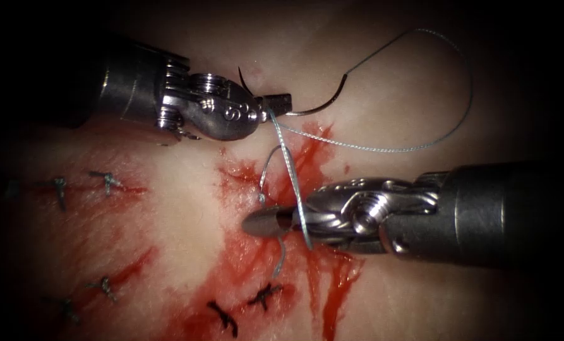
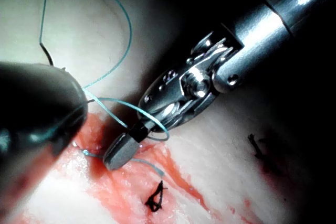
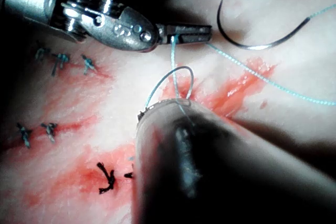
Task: Wound Closure
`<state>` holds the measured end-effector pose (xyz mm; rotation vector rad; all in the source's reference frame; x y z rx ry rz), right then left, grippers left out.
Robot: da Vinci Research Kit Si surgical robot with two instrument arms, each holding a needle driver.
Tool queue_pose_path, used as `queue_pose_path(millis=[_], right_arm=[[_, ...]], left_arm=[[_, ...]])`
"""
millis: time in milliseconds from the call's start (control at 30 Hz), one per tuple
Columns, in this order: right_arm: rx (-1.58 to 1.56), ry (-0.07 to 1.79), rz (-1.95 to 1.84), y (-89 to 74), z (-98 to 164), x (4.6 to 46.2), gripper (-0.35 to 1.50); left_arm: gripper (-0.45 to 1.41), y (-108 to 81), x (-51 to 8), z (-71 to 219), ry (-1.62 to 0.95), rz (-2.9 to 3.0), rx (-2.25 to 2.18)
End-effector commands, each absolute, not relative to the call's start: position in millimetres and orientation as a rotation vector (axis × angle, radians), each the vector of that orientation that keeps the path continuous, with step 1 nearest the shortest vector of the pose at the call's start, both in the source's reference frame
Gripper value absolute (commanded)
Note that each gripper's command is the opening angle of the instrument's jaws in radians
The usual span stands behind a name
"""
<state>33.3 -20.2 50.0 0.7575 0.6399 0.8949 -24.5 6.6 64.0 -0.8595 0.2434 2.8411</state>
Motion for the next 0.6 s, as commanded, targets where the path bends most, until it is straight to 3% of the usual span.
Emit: queue_pose_path(millis=[33, 100, 167, 233, 367, 533, 600], right_arm=[[0.771, 0.619, 0.914, -18.9, 48.9, 34.2, -0.35], [0.795, 0.603, 0.953, -18.6, 48.2, 34.0, -0.35], [0.819, 0.561, 1.000, -18.6, 47.6, 33.6, -0.23], [0.828, 0.513, 0.992, -18.9, 47.7, 33.4, 0.02], [0.845, 0.407, 0.956, -19.4, 48.2, 33.3, 0.22], [0.836, 0.352, 0.927, -20.2, 49.5, 33.3, 0.27], [0.844, 0.351, 0.884, -20.3, 50.3, 33.3, 0.44]], left_arm=[[-0.45, 6.5, -25.0, 64.8, 0.246, 2.838, -0.857], [-0.45, 6.4, -25.1, 65.1, 0.251, 2.838, -0.856], [-0.45, 6.3, -25.1, 65.5, 0.257, 2.840, -0.856], [-0.45, 6.3, -25.2, 65.6, 0.258, 2.840, -0.856], [-0.45, 6.3, -25.2, 65.6, 0.258, 2.840, -0.855], [-0.45, 6.2, -25.3, 65.6, 0.261, 2.841, -0.852], [-0.45, 6.2, -25.3, 65.6, 0.261, 2.841, -0.852]])
